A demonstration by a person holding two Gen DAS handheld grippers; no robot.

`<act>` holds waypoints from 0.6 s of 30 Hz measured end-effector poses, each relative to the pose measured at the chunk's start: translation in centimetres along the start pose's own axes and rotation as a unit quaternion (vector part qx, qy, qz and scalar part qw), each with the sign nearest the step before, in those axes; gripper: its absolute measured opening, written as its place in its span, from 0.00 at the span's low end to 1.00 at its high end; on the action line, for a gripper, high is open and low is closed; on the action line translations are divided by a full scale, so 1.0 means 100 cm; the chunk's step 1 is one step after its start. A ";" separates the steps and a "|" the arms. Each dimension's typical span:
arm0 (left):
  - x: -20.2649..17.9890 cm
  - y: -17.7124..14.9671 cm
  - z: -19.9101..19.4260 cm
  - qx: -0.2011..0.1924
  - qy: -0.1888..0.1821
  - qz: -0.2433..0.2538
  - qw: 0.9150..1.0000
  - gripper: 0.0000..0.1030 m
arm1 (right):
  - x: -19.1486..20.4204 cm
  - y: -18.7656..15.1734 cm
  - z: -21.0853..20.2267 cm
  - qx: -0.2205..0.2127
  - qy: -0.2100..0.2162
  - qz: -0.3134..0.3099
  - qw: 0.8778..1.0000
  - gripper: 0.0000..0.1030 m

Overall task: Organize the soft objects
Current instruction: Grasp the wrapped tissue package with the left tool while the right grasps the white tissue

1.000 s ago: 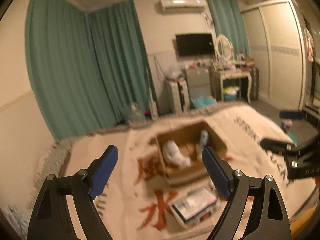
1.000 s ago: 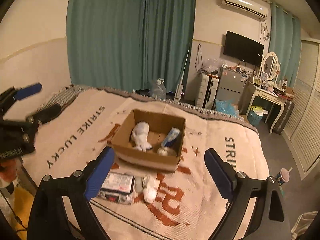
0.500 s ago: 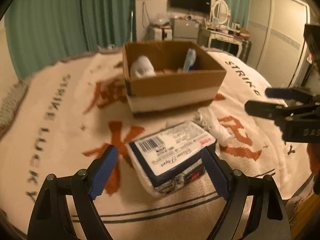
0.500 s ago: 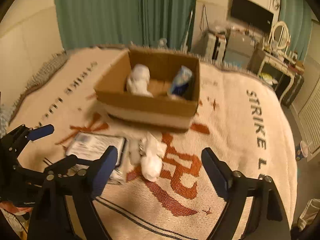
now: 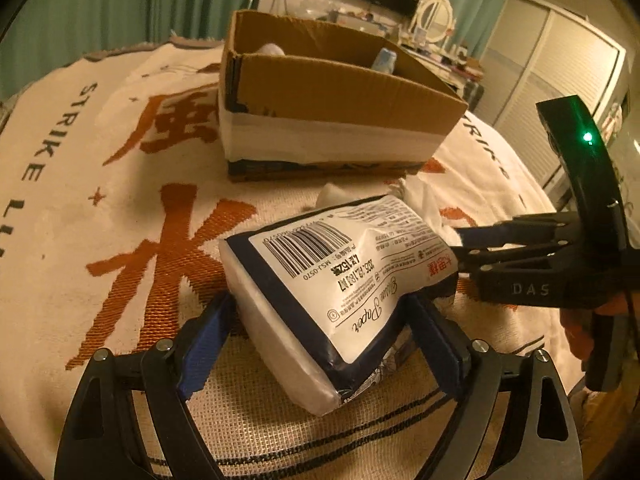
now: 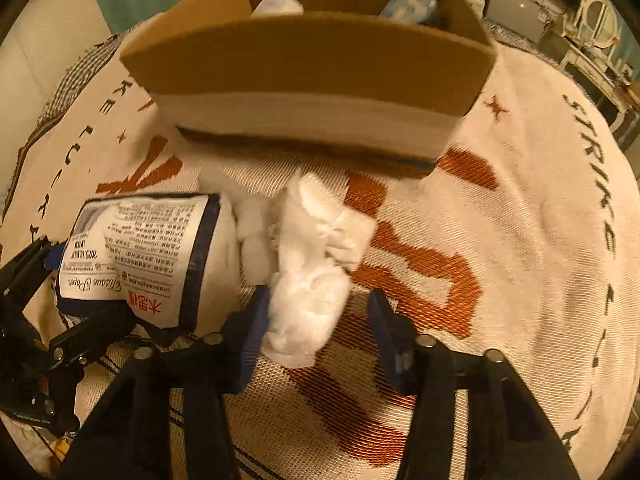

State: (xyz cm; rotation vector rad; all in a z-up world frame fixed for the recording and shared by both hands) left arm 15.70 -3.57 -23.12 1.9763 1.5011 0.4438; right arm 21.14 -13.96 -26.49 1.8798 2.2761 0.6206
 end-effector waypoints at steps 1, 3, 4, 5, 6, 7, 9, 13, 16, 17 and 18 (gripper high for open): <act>-0.001 -0.001 0.000 0.003 -0.002 -0.001 1.000 0.87 | 0.001 -0.001 0.001 0.002 0.003 -0.003 1.000 0.36; -0.002 -0.004 0.002 0.010 -0.009 -0.006 1.000 0.87 | 0.004 -0.003 0.001 0.006 0.006 -0.010 1.000 0.33; -0.004 -0.007 0.003 0.016 -0.014 -0.007 1.000 0.87 | 0.005 -0.002 0.000 0.004 0.004 -0.011 1.000 0.29; -0.005 -0.009 0.004 0.020 -0.015 -0.006 1.000 0.87 | 0.006 -0.002 -0.002 0.002 0.005 -0.012 1.000 0.28; -0.008 -0.012 0.005 0.029 -0.015 0.002 0.999 0.86 | 0.006 -0.002 -0.004 0.001 0.006 -0.012 1.000 0.28; -0.011 -0.015 0.007 0.039 -0.012 0.011 0.999 0.85 | 0.006 -0.003 -0.006 0.000 0.005 -0.013 1.000 0.27; -0.019 -0.021 0.009 0.055 0.001 0.035 0.998 0.81 | 0.005 -0.005 -0.012 -0.002 0.001 -0.013 1.000 0.26; -0.022 -0.017 0.001 0.036 0.006 0.031 0.999 0.65 | 0.003 -0.007 -0.031 -0.023 -0.006 -0.013 1.000 0.26; -0.020 -0.012 -0.010 0.020 0.010 0.027 0.999 0.54 | 0.002 -0.007 -0.052 -0.043 -0.007 -0.008 0.999 0.26; -0.020 -0.011 -0.014 0.018 0.013 0.027 0.999 0.50 | 0.002 -0.007 -0.059 -0.049 -0.007 -0.005 0.999 0.26; -0.020 -0.010 -0.018 0.015 0.018 0.028 0.999 0.44 | 0.001 -0.008 -0.065 -0.053 -0.007 -0.003 0.999 0.26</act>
Point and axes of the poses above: each gripper's, at about its wrist camera, not at the fingertips, and z roughly the way its jaws point, x to its left, y to its top, the point moved 10 cm from there along z, roughly the way its jaws point, and after that the axes turned 13 degrees about z, right-handed, at the moved point
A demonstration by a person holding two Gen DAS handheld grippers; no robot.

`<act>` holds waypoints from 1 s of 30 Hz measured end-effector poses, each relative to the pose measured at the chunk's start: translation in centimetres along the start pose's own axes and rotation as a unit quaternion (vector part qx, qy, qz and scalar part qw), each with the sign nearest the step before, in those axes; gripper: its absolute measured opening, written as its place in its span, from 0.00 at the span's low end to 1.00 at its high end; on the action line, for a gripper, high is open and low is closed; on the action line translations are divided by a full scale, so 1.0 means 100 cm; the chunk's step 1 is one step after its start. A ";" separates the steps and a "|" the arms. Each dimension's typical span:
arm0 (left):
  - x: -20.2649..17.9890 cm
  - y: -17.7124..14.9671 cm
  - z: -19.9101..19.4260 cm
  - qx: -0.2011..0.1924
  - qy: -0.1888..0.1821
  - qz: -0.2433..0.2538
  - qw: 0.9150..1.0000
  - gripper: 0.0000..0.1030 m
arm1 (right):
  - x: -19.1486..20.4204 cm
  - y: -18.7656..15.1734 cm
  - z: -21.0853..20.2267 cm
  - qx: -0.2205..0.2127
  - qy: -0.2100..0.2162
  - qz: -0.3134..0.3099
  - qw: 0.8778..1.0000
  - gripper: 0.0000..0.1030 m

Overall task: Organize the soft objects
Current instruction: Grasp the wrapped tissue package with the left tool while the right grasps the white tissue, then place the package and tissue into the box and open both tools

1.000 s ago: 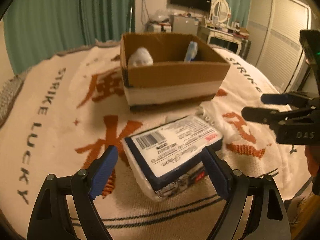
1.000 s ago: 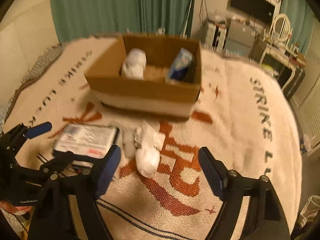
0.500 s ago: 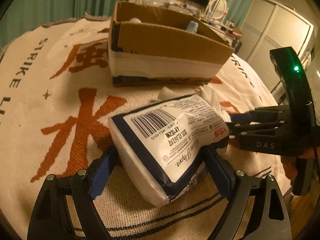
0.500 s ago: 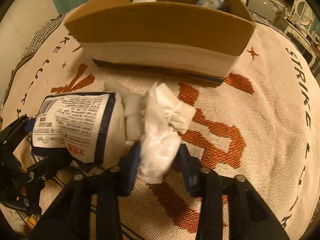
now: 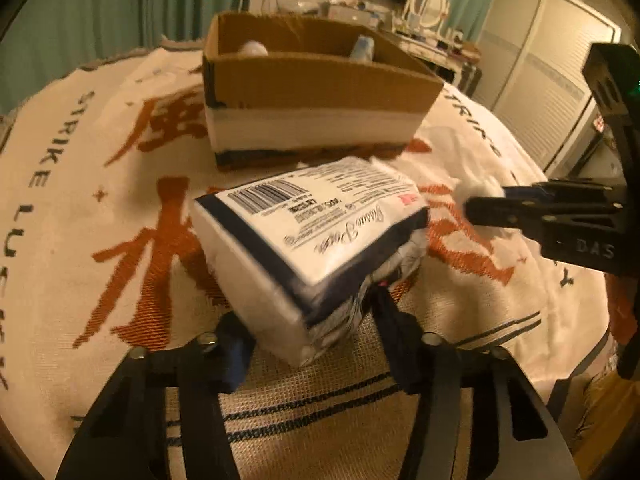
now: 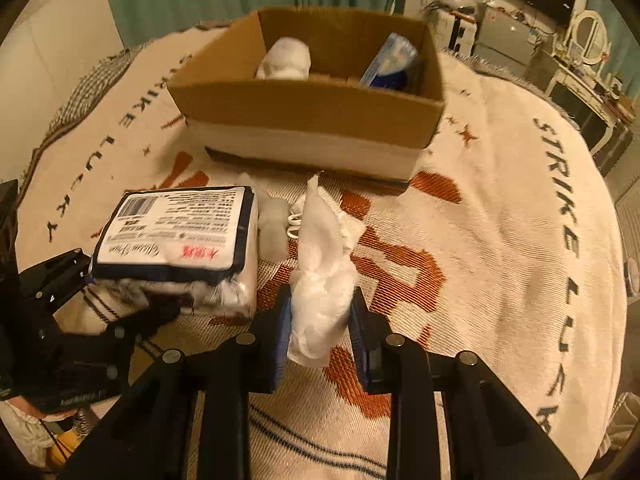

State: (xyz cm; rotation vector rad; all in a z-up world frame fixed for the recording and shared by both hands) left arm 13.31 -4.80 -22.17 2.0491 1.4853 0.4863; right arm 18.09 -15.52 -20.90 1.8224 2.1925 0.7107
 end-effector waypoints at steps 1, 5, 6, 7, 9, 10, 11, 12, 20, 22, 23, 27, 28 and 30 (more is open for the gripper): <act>0.000 0.001 -0.004 -0.001 0.003 0.002 1.000 0.42 | -0.001 0.000 -0.005 -0.004 -0.001 0.002 1.000 0.26; -0.006 0.012 -0.030 -0.024 0.016 0.030 0.999 0.35 | -0.002 0.000 -0.029 -0.024 0.003 0.006 1.000 0.26; -0.009 0.017 -0.037 -0.031 0.021 0.040 0.999 0.33 | -0.001 0.001 -0.035 -0.031 0.004 0.006 0.999 0.26; -0.011 0.021 -0.044 -0.037 0.023 0.046 0.998 0.32 | 0.002 0.004 -0.041 -0.038 0.008 0.006 0.999 0.26; -0.011 0.031 -0.057 -0.050 0.031 0.055 0.997 0.28 | 0.006 0.008 -0.051 -0.053 0.015 0.008 0.998 0.26; -0.012 0.036 -0.061 -0.054 0.031 0.058 0.996 0.26 | 0.007 0.011 -0.057 -0.060 0.018 0.009 0.998 0.26; -0.013 0.041 -0.066 -0.060 0.031 0.061 0.996 0.25 | 0.009 0.014 -0.064 -0.068 0.022 0.010 0.997 0.26; -0.014 0.044 -0.067 -0.061 0.030 0.063 0.996 0.23 | 0.010 0.017 -0.068 -0.074 0.025 0.011 0.997 0.26; -0.017 0.085 -0.083 -0.075 0.038 0.079 0.993 0.22 | 0.009 0.036 -0.086 -0.101 0.036 0.018 0.994 0.26; -0.019 0.100 -0.089 -0.081 0.040 0.088 0.992 0.22 | 0.008 0.045 -0.092 -0.109 0.038 0.018 0.993 0.26; -0.021 0.111 -0.094 -0.088 0.044 0.094 0.991 0.22 | 0.008 0.054 -0.096 -0.116 0.039 0.017 0.992 0.26; -0.012 0.157 -0.108 -0.118 0.053 0.095 0.987 0.22 | 0.009 0.091 -0.116 -0.146 0.039 0.008 0.989 0.26; -0.009 0.169 -0.109 -0.124 0.054 0.093 0.986 0.22 | 0.009 0.104 -0.121 -0.157 0.039 0.006 0.987 0.26; 0.001 0.192 -0.107 -0.135 0.057 0.088 0.985 0.22 | 0.009 0.126 -0.126 -0.168 0.041 0.005 0.985 0.26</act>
Point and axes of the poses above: each gripper's, at about its wrist camera, not at the fingertips, and z roughly the way its jaws point, x to its left, y to its top, the point moved 10 cm from there along z, roughly the way its jaws point, and after that the axes turned 13 degrees about z, right-handed, at the moved point
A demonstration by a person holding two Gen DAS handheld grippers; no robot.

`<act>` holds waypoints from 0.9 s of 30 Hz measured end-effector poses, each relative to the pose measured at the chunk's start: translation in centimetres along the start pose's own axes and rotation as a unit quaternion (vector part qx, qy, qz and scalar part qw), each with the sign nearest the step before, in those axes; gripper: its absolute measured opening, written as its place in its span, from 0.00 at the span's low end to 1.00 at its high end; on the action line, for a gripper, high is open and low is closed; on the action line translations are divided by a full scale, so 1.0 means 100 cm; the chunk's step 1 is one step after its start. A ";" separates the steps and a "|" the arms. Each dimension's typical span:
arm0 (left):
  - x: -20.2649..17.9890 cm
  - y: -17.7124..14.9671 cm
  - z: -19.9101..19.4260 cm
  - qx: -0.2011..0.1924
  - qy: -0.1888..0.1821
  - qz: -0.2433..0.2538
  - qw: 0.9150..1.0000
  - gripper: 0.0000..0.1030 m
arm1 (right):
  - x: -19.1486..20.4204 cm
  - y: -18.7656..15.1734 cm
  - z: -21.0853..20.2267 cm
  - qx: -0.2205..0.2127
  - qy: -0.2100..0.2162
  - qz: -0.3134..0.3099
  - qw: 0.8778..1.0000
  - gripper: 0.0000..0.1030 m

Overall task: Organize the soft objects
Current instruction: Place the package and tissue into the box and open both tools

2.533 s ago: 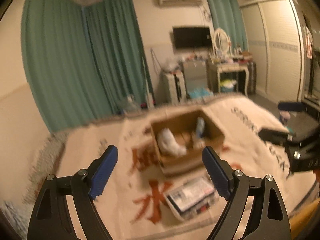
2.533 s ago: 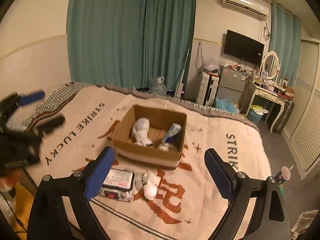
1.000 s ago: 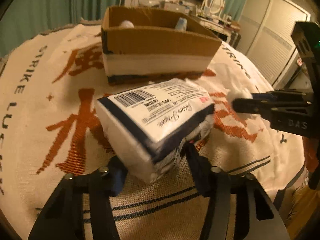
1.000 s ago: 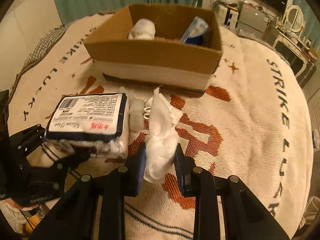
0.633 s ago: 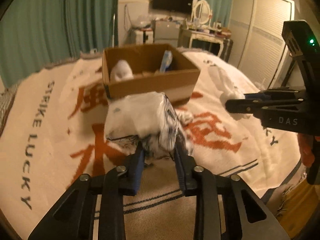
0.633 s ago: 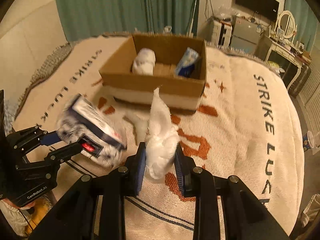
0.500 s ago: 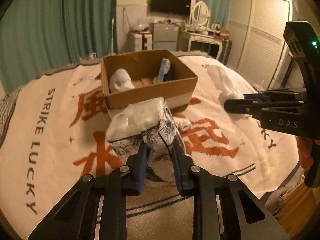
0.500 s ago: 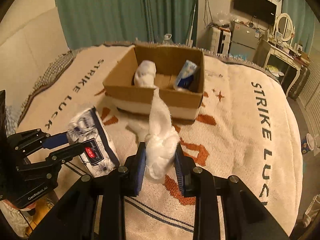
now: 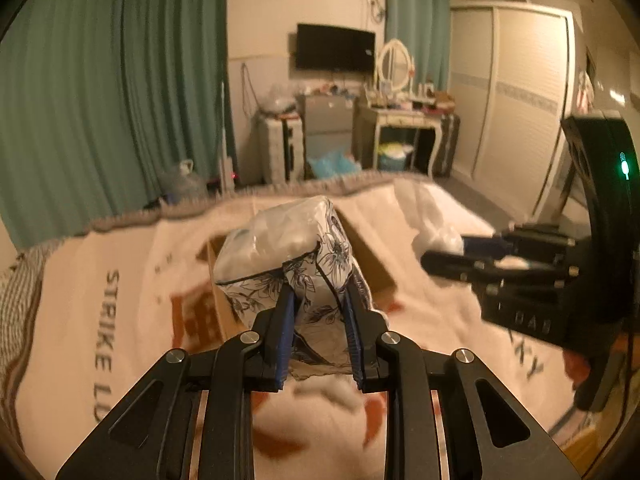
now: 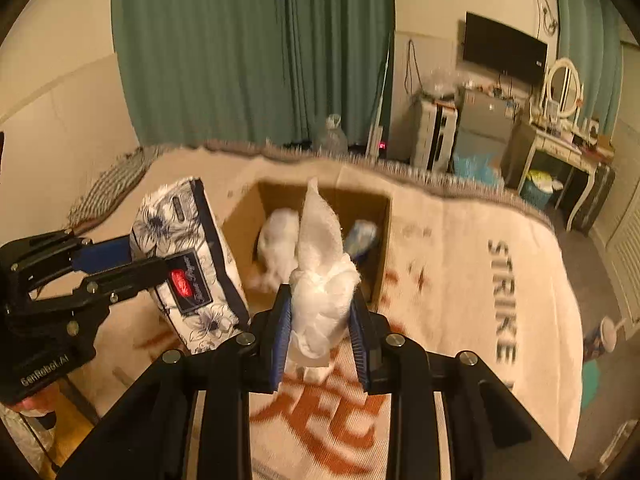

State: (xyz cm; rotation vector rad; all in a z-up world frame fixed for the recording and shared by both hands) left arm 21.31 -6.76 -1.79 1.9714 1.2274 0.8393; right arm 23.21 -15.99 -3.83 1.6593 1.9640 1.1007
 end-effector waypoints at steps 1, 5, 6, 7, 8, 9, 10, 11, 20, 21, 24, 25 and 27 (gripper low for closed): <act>0.006 0.008 0.008 -0.003 0.003 -0.001 1.000 0.22 | 0.000 0.008 0.002 -0.004 0.001 0.000 1.000 0.26; 0.023 0.019 0.049 0.007 0.009 -0.006 1.000 0.23 | -0.001 0.034 0.035 -0.006 -0.001 -0.007 1.000 0.26; 0.027 0.018 0.064 0.013 0.008 -0.006 1.000 0.23 | -0.002 0.037 0.047 -0.002 -0.002 -0.008 1.000 0.26; 0.030 0.015 0.075 0.020 0.008 -0.004 1.000 0.23 | -0.003 0.039 0.057 0.002 -0.001 -0.007 1.000 0.26; 0.033 0.012 0.086 0.026 0.013 -0.003 1.000 0.23 | -0.005 0.039 0.070 0.007 0.002 -0.002 1.000 0.26; 0.036 0.007 0.101 0.036 0.018 0.000 0.999 0.23 | -0.008 0.038 0.085 0.014 0.005 0.005 1.000 0.26; 0.037 0.002 0.112 0.043 0.022 0.004 0.999 0.23 | -0.011 0.036 0.096 0.020 0.008 0.010 1.000 0.26; 0.039 -0.004 0.122 0.050 0.023 0.006 0.998 0.23 | -0.015 0.033 0.111 0.028 0.009 0.016 0.999 0.26; 0.043 -0.025 0.150 0.041 0.057 0.027 0.997 0.38 | -0.040 -0.002 0.174 0.073 0.012 0.024 0.997 0.27; 0.046 -0.023 0.150 0.041 0.076 0.032 0.996 0.45 | -0.042 -0.004 0.176 0.075 0.011 0.025 0.997 0.29; 0.052 -0.020 0.147 0.043 0.090 0.023 0.995 0.61 | -0.045 -0.006 0.176 0.076 0.006 0.023 0.997 0.32; 0.054 -0.019 0.145 0.045 0.089 0.014 0.995 0.67 | -0.046 -0.006 0.175 0.076 0.006 0.022 0.997 0.38; 0.062 -0.014 0.135 0.048 0.097 -0.005 0.994 0.69 | -0.044 -0.006 0.166 0.073 -0.001 0.016 0.997 0.53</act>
Point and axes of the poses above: each gripper's, at about its wrist camera, not at the fingertips, and z roughly the way its jaws point, x to its left, y to its top, the point moved 10 cm from there along z, roughly the way its jaws point, and after that the axes turned 13 degrees about z, right-handed, at the moved point
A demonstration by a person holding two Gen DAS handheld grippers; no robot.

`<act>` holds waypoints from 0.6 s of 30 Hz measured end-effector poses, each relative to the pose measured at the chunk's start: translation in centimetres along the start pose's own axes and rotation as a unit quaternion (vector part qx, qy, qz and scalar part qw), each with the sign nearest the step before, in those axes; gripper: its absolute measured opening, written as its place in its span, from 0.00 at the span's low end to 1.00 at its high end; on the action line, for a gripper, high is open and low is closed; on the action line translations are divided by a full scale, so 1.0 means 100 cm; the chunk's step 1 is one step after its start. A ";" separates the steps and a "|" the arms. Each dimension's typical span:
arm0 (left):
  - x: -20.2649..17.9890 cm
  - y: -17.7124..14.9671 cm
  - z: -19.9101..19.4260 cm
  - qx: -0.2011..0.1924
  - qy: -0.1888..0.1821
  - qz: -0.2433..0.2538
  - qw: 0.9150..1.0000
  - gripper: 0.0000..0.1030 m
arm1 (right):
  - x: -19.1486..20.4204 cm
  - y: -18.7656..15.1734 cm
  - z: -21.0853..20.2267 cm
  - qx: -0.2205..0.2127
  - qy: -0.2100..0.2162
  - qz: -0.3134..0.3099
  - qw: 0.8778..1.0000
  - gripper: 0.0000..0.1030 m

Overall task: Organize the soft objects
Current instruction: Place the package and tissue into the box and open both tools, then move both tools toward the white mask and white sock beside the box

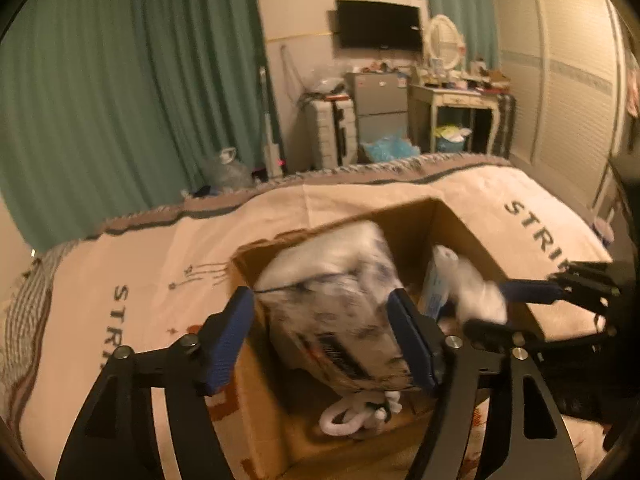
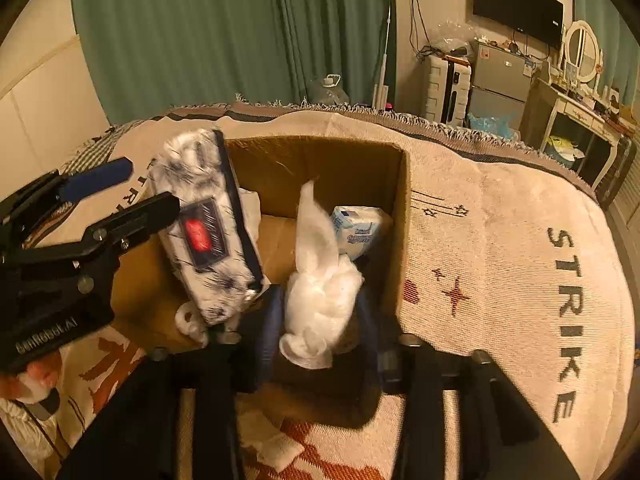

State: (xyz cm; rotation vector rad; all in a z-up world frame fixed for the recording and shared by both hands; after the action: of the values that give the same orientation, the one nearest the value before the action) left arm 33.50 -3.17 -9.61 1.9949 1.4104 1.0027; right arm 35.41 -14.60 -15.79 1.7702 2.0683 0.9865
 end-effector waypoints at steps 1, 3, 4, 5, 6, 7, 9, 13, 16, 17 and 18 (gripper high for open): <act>0.004 0.002 -0.005 0.001 0.000 -0.007 1.000 0.69 | 0.002 0.000 -0.006 -0.004 0.000 -0.002 1.000 0.55; 0.013 0.008 -0.023 -0.007 0.002 -0.021 1.000 0.69 | 0.005 0.002 -0.024 -0.015 -0.007 -0.006 1.000 0.58; 0.016 0.012 -0.034 -0.013 0.006 -0.024 1.000 0.69 | 0.006 0.004 -0.033 -0.022 -0.011 -0.008 1.000 0.60; 0.020 0.016 -0.047 -0.021 0.012 -0.024 0.999 0.69 | 0.008 0.006 -0.046 -0.030 -0.011 -0.007 0.999 0.61; 0.022 0.022 -0.061 -0.031 0.018 -0.024 0.999 0.69 | 0.009 0.008 -0.059 -0.037 -0.010 -0.006 0.999 0.62; 0.024 0.026 -0.074 -0.039 0.022 -0.021 0.999 0.70 | 0.010 0.011 -0.070 -0.043 -0.011 -0.006 0.999 0.63; 0.026 0.033 -0.108 -0.061 0.038 -0.014 0.997 0.74 | 0.013 0.015 -0.101 -0.063 -0.015 -0.009 0.998 0.67; 0.029 0.043 -0.174 -0.111 0.064 -0.012 0.992 0.84 | 0.023 0.018 -0.167 -0.103 -0.021 -0.021 0.994 0.79; 0.030 0.037 -0.219 -0.136 0.072 -0.019 0.988 0.84 | 0.030 0.014 -0.212 -0.131 -0.023 -0.026 0.991 0.92; 0.028 0.033 -0.230 -0.141 0.072 -0.018 0.987 0.84 | 0.031 0.010 -0.227 -0.142 -0.028 -0.027 0.989 0.93; 0.028 0.028 -0.238 -0.143 0.077 -0.017 0.987 0.84 | 0.032 0.006 -0.237 -0.150 -0.034 -0.031 0.988 0.93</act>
State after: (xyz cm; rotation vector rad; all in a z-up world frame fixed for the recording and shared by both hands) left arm 16.72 -1.91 7.70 1.7106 1.2908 1.2881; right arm 21.27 -19.35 2.87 1.5566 1.8103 1.1337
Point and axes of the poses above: each gripper's, at about its wrist camera, not at the fingertips, and z roughly the way its jaws point, x to its left, y to its top, the point moved 10 cm from there along z, roughly the way its jaws point, and after that the axes turned 13 degrees about z, right-handed, at the moved point
